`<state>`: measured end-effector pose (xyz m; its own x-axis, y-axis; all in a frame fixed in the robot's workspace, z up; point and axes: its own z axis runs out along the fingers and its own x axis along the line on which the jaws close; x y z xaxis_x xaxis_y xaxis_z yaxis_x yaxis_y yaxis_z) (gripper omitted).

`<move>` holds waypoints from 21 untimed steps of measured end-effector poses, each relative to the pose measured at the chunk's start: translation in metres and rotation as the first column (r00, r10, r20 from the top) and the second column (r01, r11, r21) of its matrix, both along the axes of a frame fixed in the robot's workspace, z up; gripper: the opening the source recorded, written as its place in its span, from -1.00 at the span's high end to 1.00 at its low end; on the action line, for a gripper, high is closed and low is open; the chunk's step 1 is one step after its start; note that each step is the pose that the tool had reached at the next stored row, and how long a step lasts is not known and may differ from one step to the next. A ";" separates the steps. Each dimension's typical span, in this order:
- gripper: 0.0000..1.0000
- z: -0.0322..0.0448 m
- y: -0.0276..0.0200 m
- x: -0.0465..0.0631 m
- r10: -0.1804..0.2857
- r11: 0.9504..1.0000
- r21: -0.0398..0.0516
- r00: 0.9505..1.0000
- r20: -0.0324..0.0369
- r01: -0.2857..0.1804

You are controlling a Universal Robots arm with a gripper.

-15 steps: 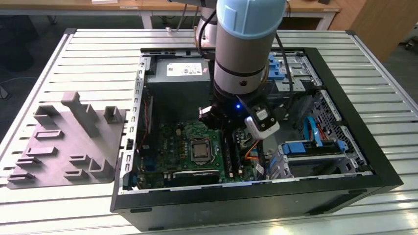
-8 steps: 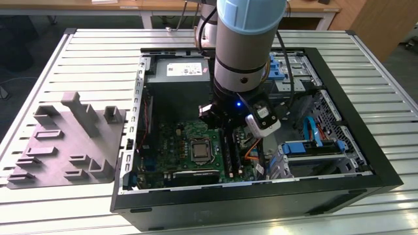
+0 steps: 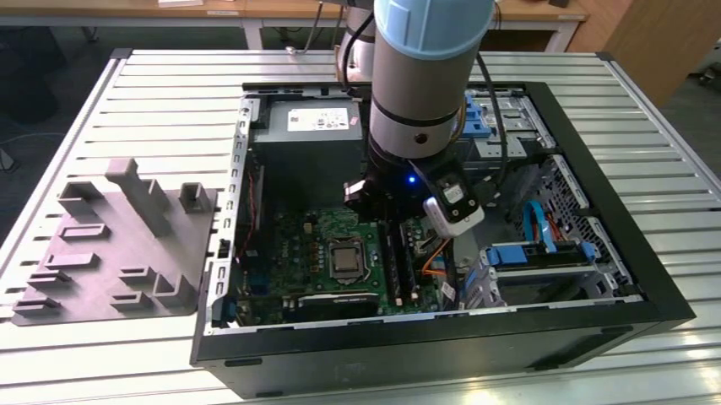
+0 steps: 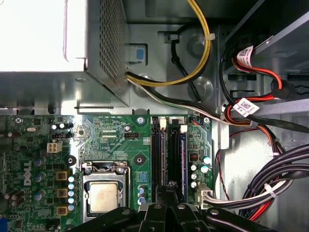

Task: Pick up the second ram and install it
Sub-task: 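Insert the second ram into the second slot, then press down the second ram until it locks into place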

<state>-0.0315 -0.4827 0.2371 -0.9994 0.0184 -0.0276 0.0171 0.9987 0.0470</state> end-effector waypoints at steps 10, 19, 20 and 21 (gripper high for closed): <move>0.79 0.0000 0.0000 0.000 0.000 1.000 -0.002 1.000 0.000 0.000; 0.79 0.0014 0.0037 0.000 0.000 1.000 -0.002 1.000 0.000 0.000; 0.79 0.0013 0.0050 0.000 0.000 1.000 -0.002 1.000 0.000 0.000; 0.79 0.0013 0.0065 0.000 0.000 1.000 -0.002 1.000 0.000 0.000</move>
<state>-0.0315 -0.4763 0.2383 -0.9994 0.0184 -0.0277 0.0171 0.9988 0.0452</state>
